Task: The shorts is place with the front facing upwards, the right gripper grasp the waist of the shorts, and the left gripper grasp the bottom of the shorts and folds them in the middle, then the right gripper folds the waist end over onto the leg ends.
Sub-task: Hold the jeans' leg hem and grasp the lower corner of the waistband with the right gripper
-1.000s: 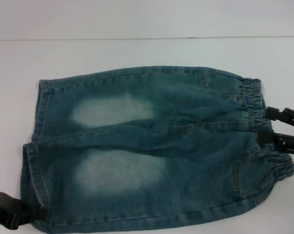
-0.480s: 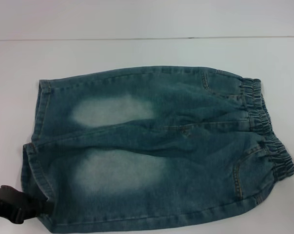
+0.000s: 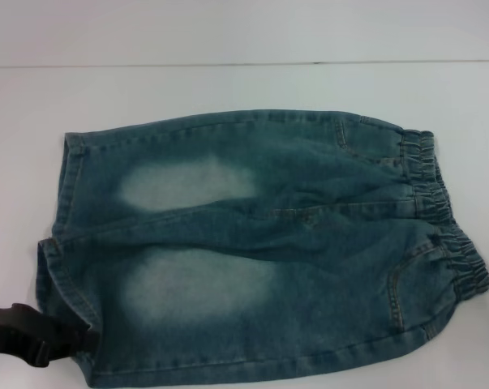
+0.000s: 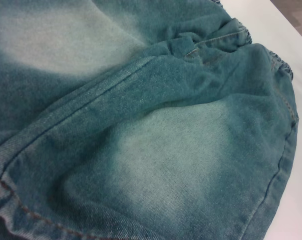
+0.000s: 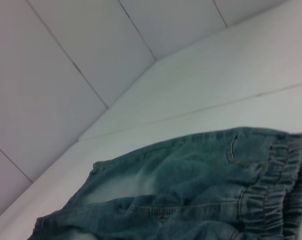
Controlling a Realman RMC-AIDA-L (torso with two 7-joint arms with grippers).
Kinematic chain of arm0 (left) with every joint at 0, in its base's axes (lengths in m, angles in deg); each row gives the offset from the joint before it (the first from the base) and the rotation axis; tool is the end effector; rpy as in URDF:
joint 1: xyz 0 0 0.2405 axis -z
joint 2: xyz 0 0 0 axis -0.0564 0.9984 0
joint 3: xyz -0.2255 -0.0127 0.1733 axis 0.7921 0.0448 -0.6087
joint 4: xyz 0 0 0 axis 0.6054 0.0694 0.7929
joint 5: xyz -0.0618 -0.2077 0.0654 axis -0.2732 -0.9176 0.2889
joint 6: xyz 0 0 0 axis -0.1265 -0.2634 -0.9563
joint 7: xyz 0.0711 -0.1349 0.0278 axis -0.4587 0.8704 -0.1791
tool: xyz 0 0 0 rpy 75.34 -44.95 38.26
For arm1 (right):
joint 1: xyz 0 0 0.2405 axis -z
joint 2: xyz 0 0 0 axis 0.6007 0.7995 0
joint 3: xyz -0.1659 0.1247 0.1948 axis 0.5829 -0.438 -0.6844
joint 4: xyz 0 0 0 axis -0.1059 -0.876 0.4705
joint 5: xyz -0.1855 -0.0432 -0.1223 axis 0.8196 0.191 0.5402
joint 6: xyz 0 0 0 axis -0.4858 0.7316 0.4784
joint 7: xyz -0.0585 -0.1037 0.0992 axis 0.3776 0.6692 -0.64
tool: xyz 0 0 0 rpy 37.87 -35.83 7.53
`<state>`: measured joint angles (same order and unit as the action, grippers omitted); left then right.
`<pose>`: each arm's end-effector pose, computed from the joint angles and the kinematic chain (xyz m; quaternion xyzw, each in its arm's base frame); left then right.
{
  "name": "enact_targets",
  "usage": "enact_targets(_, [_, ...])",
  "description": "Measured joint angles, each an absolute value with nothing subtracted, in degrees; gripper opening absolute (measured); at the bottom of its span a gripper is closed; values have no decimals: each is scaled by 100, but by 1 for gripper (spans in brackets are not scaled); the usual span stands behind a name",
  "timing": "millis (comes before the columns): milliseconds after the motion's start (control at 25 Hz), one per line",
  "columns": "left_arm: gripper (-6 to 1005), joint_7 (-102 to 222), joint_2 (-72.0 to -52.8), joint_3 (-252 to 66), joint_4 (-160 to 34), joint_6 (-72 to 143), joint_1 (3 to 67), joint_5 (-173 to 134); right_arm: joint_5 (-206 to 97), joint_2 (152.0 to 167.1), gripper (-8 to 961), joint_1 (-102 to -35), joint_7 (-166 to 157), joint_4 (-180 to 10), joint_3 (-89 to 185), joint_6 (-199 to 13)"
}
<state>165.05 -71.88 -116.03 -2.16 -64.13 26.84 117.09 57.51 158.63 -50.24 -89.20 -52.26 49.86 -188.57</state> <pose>-0.3436 0.2756 0.0123 -0.8929 -0.4450 -0.0448 0.0514 0.4203 0.2298 0.0768 -0.8178 0.4423 0.2941 0.2217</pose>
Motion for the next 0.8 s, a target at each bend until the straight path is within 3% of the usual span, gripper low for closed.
enact_targets(440, [54,16510,-7169,-11820,-363,-6322,2728,11711,6293,16021,917,-5446,-9311,-5265,5198,-18111])
enact_targets(800, [53,16553,-7177,-11823,-362,-6322,2756,11718,6372,16064,906,-5555,-9353,-5290,5533,-17946])
